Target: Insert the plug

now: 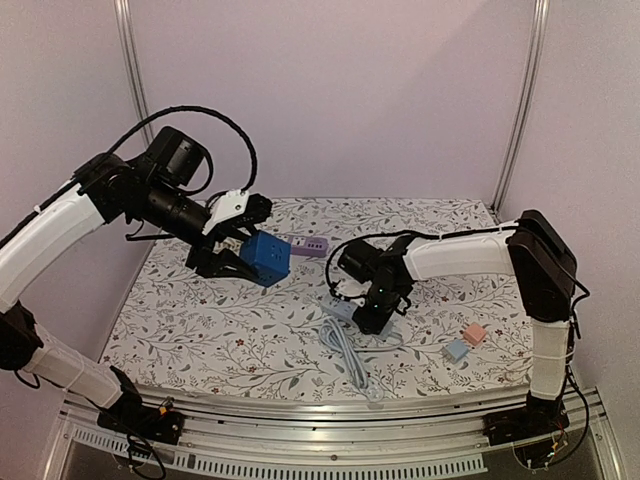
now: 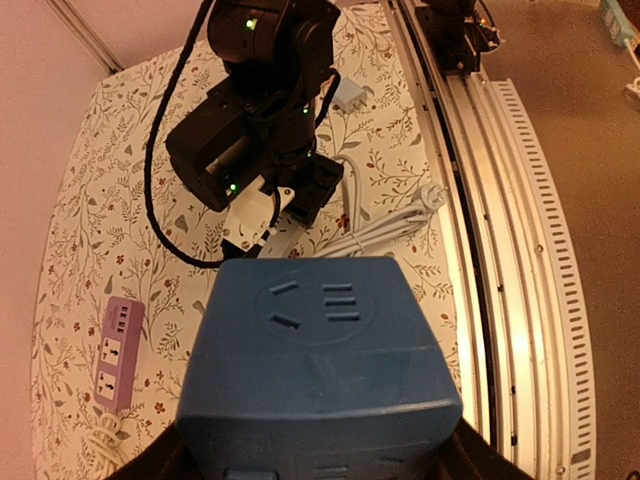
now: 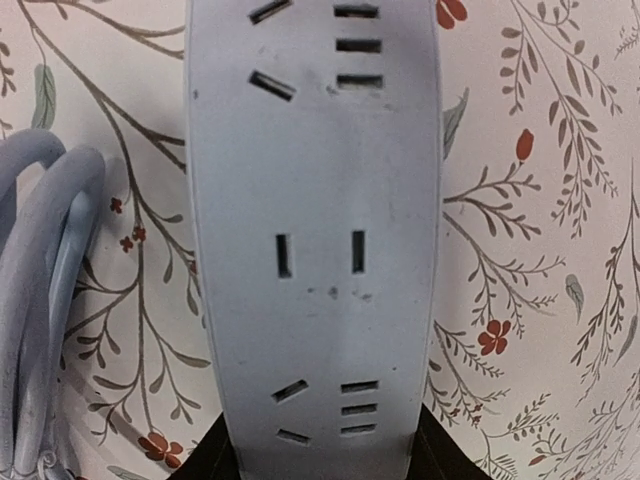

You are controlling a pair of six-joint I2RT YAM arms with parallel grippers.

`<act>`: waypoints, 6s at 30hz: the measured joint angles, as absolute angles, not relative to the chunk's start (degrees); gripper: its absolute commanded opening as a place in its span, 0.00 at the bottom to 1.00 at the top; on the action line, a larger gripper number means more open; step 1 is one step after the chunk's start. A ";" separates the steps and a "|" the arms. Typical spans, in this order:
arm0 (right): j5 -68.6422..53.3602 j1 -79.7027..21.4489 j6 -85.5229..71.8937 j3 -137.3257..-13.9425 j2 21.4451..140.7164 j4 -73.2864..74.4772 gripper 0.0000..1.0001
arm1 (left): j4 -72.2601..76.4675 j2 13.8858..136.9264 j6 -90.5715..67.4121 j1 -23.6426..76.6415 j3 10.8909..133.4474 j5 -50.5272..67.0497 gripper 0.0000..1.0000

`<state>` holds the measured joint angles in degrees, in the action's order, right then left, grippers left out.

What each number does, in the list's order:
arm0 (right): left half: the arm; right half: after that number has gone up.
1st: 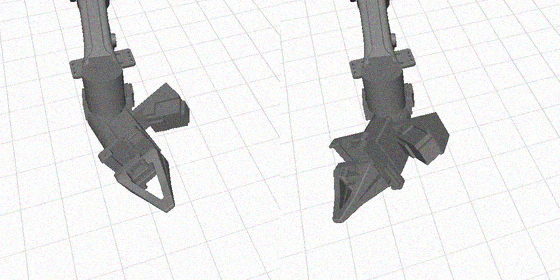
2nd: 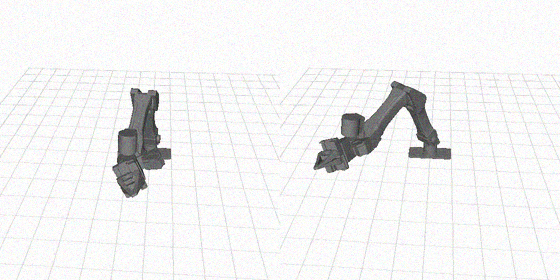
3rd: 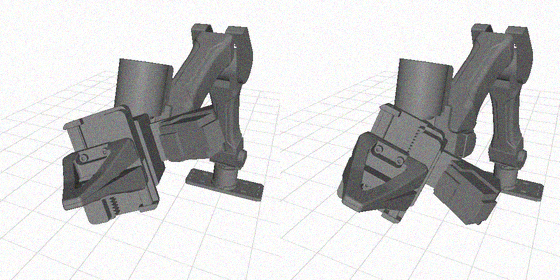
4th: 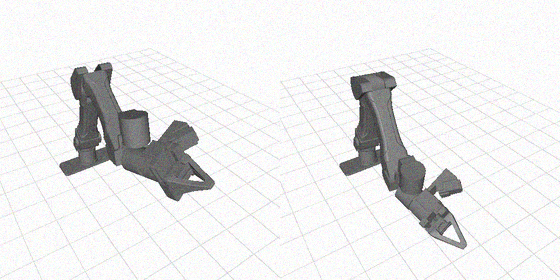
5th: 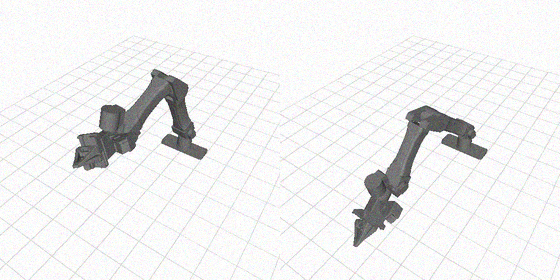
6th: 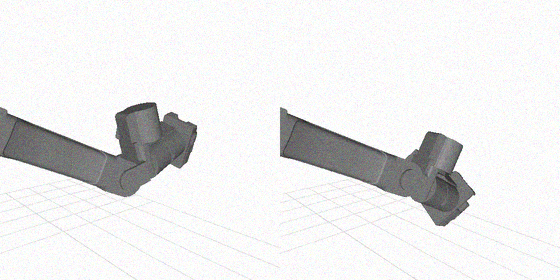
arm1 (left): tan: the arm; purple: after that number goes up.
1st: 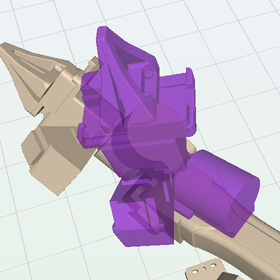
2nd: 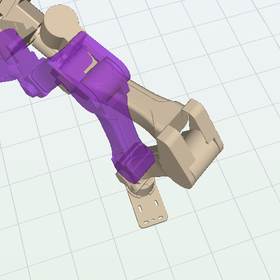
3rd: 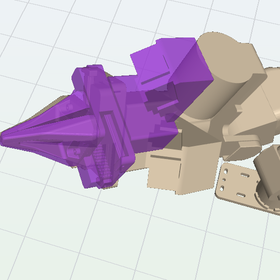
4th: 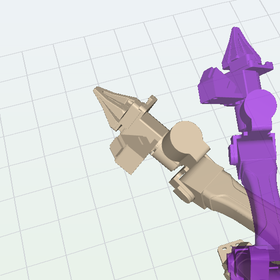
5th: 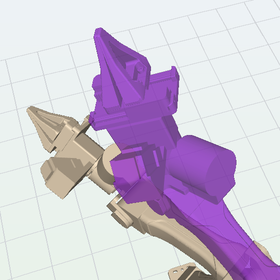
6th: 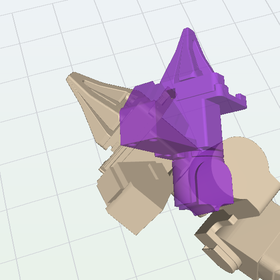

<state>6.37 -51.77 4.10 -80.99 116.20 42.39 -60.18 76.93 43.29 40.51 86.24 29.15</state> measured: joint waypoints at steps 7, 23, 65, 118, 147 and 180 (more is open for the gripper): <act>3.73 -50.92 15.20 -87.46 119.26 43.51 0.06 | -60.84 76.47 43.31 40.49 85.93 30.61 0.00; -3.79 -56.95 29.58 -108.92 133.25 52.16 0.08 | -71.02 67.42 43.92 38.37 81.47 28.23 0.00; 8.54 -52.56 1.45 -76.79 97.25 46.92 0.98 | -67.22 96.05 67.44 34.00 83.70 24.29 0.00; 15.99 -56.49 -23.14 -57.98 74.41 47.97 0.99 | -64.47 112.12 52.45 39.81 89.67 10.44 0.00; 16.10 -58.00 -23.29 -58.00 74.74 52.86 0.99 | -62.81 111.55 47.09 42.92 88.75 5.52 0.00; 16.16 -58.85 -24.01 -58.61 78.76 53.89 0.99 | -65.08 116.57 43.44 44.75 93.34 3.16 0.00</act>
<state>16.16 -58.85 -24.01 -58.61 78.76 53.89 -65.08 116.57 43.44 44.75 93.34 3.16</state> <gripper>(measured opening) 0.989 0.632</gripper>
